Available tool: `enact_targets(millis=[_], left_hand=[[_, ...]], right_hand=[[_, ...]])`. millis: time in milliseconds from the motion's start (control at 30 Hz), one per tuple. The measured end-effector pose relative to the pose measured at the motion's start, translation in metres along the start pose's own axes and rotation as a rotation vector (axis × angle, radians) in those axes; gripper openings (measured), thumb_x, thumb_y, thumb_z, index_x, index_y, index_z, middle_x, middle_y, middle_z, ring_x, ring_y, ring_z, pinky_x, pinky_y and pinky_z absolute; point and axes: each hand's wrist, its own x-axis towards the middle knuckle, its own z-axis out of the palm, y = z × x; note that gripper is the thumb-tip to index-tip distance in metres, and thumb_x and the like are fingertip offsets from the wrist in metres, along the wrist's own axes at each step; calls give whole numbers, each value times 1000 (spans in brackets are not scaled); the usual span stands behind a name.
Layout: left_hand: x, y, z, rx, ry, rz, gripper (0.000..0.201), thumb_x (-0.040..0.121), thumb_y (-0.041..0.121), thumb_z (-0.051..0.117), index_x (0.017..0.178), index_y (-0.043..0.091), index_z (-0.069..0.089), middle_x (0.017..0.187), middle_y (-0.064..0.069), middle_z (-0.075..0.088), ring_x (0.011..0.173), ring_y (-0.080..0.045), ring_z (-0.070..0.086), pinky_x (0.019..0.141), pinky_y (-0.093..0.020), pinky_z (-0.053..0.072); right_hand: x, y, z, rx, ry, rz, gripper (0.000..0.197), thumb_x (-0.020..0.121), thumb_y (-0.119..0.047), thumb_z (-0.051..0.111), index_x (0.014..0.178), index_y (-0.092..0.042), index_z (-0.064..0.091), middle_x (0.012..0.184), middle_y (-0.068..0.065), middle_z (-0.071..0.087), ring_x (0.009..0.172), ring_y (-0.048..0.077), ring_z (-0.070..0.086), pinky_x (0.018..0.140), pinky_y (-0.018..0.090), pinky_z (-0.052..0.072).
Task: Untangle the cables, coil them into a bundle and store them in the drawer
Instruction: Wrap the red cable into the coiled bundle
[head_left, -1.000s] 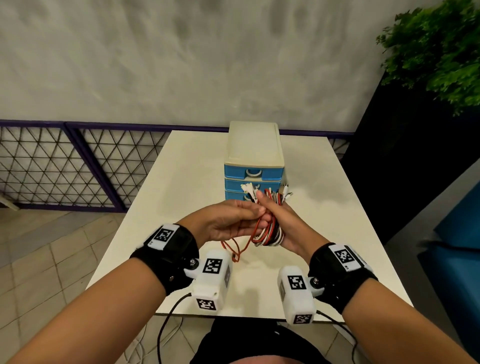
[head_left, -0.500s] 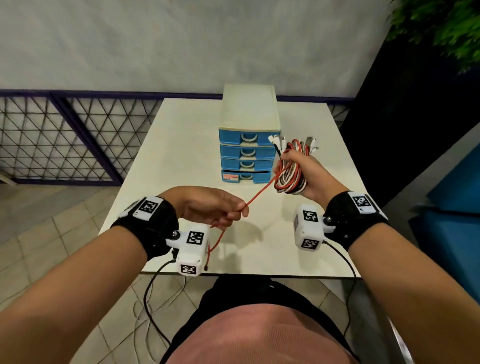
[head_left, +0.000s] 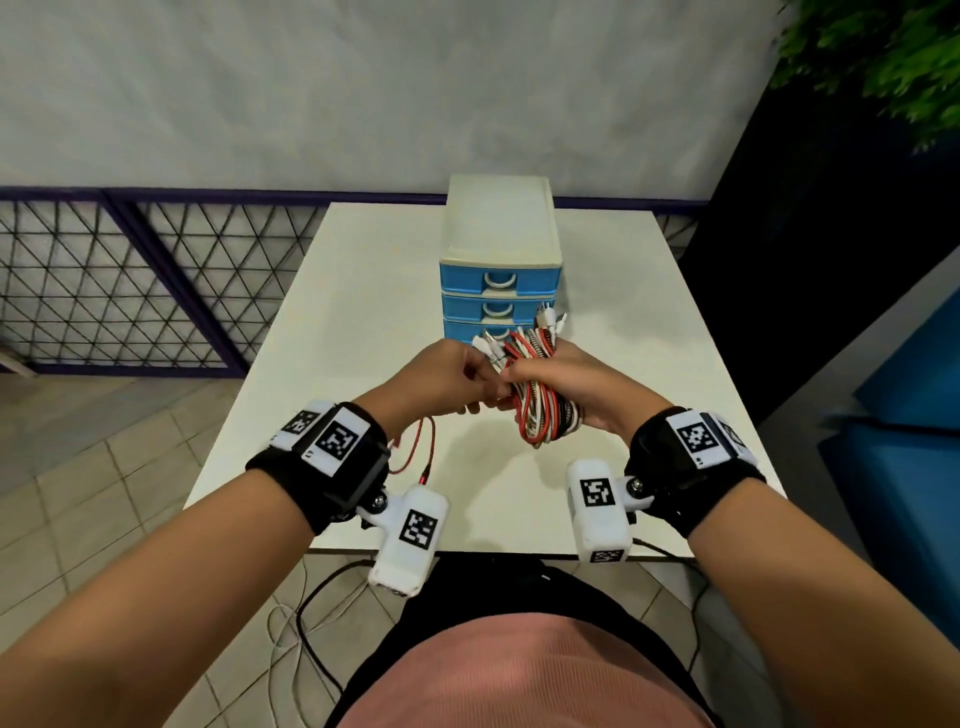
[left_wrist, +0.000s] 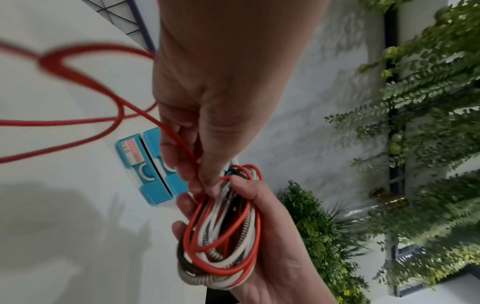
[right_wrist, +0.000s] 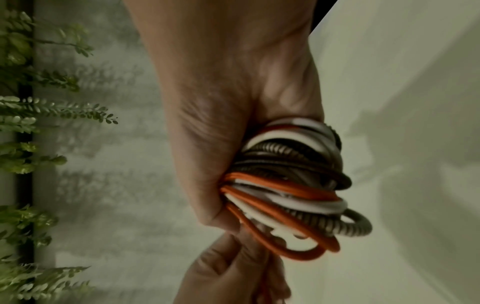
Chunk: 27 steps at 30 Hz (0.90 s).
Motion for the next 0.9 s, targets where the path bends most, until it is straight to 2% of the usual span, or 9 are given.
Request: enact_targets(millis=[67, 167, 333, 467, 533, 600, 700, 767, 900], left_hand=[[0, 3, 1, 6, 64, 24, 17, 80, 18, 72, 66, 25, 66, 65, -1, 69, 47, -2, 59, 49, -13, 46], [-1, 5, 2, 33, 53, 16, 16, 81, 17, 71, 66, 21, 65, 66, -5, 70, 45, -7, 59, 46, -16, 47], [-2, -4, -6, 58, 91, -98, 35, 78, 43, 71, 63, 14, 58, 59, 0, 60, 47, -12, 48, 46, -20, 38], [-9, -20, -19, -329, -294, -255, 31, 98, 35, 45, 82, 11, 59, 57, 5, 38, 47, -9, 32, 51, -20, 31], [-14, -25, -23, -551, -417, -322, 25, 100, 24, 39, 92, 10, 57, 60, 6, 44, 51, -8, 42, 55, -20, 42], [-19, -28, -25, -691, -464, -350, 21, 99, 13, 39, 100, 8, 60, 68, 5, 61, 67, -9, 63, 71, -22, 56], [-21, -22, -23, -791, -451, -329, 21, 96, 7, 43, 102, 9, 63, 82, 2, 72, 84, -13, 71, 83, -23, 56], [-19, -14, -19, -796, -394, -295, 18, 94, 8, 48, 99, 12, 65, 87, 1, 74, 85, -11, 72, 81, -21, 55], [-12, -2, -11, -709, -284, -229, 12, 92, 14, 57, 95, 17, 67, 88, 4, 74, 78, -6, 71, 67, -14, 54]], right_hand=[[2, 5, 5, 26, -27, 25, 31, 82, -6, 62, 112, -1, 63, 96, 24, 71, 86, 33, 72, 77, 40, 58], [1, 7, 8, 6, -4, 41, 27, 82, -8, 61, 108, -2, 65, 91, 22, 70, 76, 26, 70, 69, 35, 57], [-4, 8, -3, -42, 20, 46, 10, 82, -5, 59, 90, -5, 65, 76, 13, 66, 63, 19, 63, 59, 28, 52], [-4, 11, -16, -41, 117, 45, 5, 76, -4, 58, 74, -8, 58, 69, 13, 58, 63, 22, 58, 57, 28, 48], [-2, 14, -19, -31, 202, 43, 7, 75, -3, 59, 73, -10, 57, 67, 12, 59, 62, 22, 58, 60, 31, 49], [2, 17, -21, -43, 304, 25, 7, 72, -5, 60, 75, -10, 56, 70, 15, 58, 64, 25, 58, 65, 36, 50], [6, 18, -17, -66, 408, -24, 8, 70, -6, 60, 76, -9, 55, 73, 17, 57, 66, 27, 60, 69, 42, 53], [8, 16, -13, -38, 417, -47, 9, 73, -10, 64, 78, -12, 58, 73, 13, 62, 68, 25, 62, 74, 44, 55], [3, 9, -2, 86, 241, -91, 18, 86, -26, 70, 98, -13, 66, 79, 6, 70, 72, 18, 68, 70, 31, 55]])
